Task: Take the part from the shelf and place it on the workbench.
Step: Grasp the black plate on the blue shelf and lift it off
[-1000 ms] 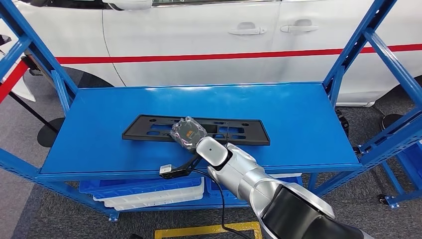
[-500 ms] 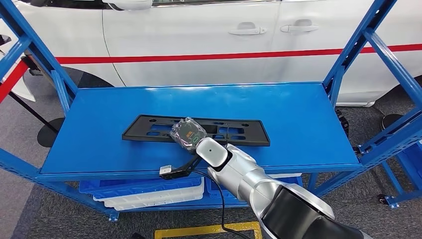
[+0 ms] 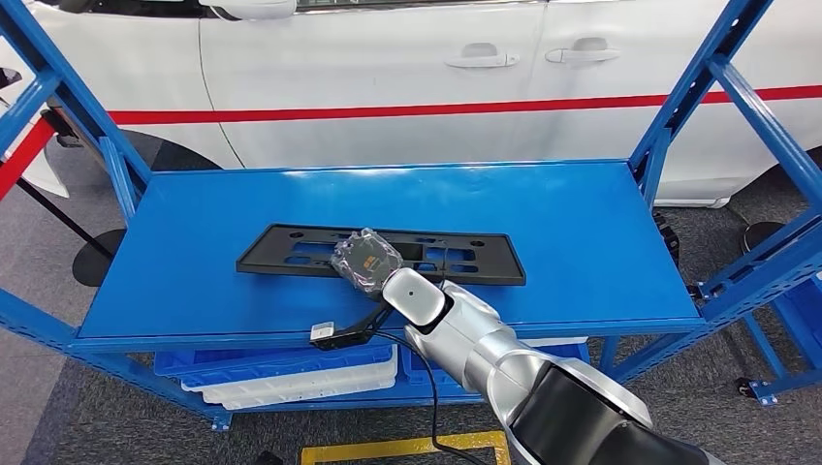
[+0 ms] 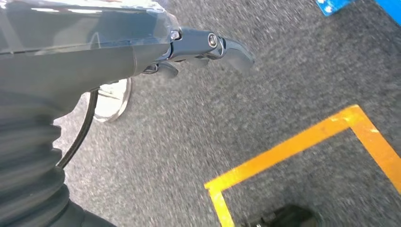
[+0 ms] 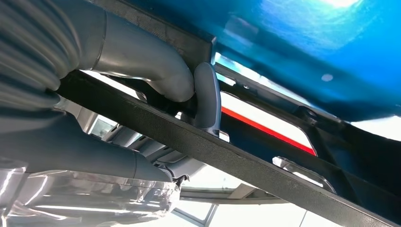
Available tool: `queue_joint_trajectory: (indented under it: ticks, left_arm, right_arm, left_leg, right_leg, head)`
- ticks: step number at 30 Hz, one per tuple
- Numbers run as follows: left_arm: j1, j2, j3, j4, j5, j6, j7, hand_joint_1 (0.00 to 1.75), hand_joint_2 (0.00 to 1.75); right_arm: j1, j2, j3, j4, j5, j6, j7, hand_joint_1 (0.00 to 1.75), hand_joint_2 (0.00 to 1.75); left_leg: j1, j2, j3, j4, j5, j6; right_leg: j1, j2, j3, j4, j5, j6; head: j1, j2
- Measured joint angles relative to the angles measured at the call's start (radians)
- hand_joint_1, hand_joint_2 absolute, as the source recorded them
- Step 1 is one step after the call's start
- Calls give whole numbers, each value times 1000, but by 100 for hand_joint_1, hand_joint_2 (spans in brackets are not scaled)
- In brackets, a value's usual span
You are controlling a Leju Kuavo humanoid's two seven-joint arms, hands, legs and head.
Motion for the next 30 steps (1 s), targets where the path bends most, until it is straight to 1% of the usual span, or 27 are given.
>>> queue_joint_trajectory:
  ticks: [5,10,14,19,20,22,26,28,30]
  left_arm:
    - [0,0,2,0,29,-46,-33,0,175]
    - [0,0,9,0,47,-56,-52,0,175]
    - [0,0,25,0,78,-63,-67,0,175]
    - [0,0,39,0,90,-66,-77,0,175]
    - [1,0,41,0,94,-67,-80,0,175]
    - [3,0,46,0,100,-68,-81,0,175]
    - [13,0,57,0,111,-69,-81,0,175]
    - [17,1,63,0,117,-69,-81,0,175]
    - [19,1,67,0,122,-68,-81,0,175]
  right_arm:
    - [2,0,0,0,4,-20,2,175,175]
    - [5,-7,0,-13,12,-34,7,175,175]
    - [16,-35,0,-68,17,-46,-1,175,175]
    - [38,-77,0,-143,18,-36,-9,175,175]
    - [50,-93,0,-172,12,-28,-14,175,175]
    - [84,-141,0,-259,-16,-2,-30,175,175]
    - [174,-281,-2,-490,-132,59,-59,175,175]
    - [222,-349,-8,-602,-178,68,-63,175,175]
    - [267,-401,-15,-692,-195,69,-64,175,175]
  left_leg:
    - [0,0,0,0,0,0]
    - [0,0,0,0,0,0]
    - [0,0,0,0,0,0]
    - [0,0,0,0,0,0]
    - [0,0,0,0,0,0]
    - [0,-2,0,1,0,1]
    - [0,-4,0,1,-2,3]
    - [-1,-4,0,1,-3,4]
    - [-1,-4,0,1,-4,6]
  right_leg:
    - [0,0,0,0,0,0]
    - [0,0,0,0,0,0]
    - [0,0,0,0,0,0]
    - [0,0,0,-1,0,0]
    - [0,-1,0,-1,0,0]
    - [0,-2,0,-1,0,1]
    - [0,-5,2,-2,-1,2]
    - [0,-5,3,-3,-1,2]
    - [-1,-4,3,-3,-2,3]
  head:
    - [0,0]
    - [0,0]
    - [0,0]
    - [0,0]
    - [0,0]
    - [0,0]
    - [0,0]
    - [0,0]
    - [0,0]
